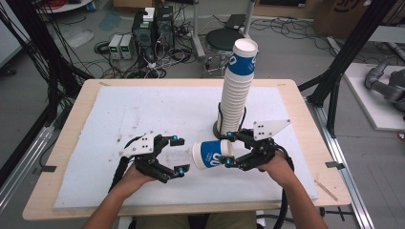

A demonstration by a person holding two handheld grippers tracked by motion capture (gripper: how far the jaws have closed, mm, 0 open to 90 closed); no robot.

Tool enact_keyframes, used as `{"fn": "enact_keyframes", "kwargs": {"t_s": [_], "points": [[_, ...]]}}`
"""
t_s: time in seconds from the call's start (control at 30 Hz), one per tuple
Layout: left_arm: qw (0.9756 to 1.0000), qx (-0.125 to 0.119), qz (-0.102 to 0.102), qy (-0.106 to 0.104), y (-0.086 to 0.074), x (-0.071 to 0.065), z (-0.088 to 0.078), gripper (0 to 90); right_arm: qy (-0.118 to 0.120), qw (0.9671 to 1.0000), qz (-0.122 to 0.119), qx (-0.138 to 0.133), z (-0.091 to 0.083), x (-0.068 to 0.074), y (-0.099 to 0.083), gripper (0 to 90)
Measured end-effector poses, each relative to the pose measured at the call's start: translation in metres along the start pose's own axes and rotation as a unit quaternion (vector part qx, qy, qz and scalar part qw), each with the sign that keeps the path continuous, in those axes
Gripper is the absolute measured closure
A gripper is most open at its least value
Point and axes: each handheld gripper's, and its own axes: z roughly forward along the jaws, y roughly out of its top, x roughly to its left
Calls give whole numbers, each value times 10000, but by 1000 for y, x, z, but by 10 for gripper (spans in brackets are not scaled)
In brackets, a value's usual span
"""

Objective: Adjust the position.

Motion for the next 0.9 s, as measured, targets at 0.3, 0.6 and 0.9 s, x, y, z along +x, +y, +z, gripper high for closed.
{"fn": "enact_keyframes", "kwargs": {"t_s": [0.3,0.6,0.9], "points": [[9998,-185,3,-33,1,-1,8,141,126,9989,170,-410,1,-1,-6,318],[9998,-172,36,-97,3,-2,14,141,246,9979,241,-546,7,-2,-8,319],[9997,-125,31,-226,2,-3,23,141,476,9952,341,-780,13,-2,-7,319]]}}
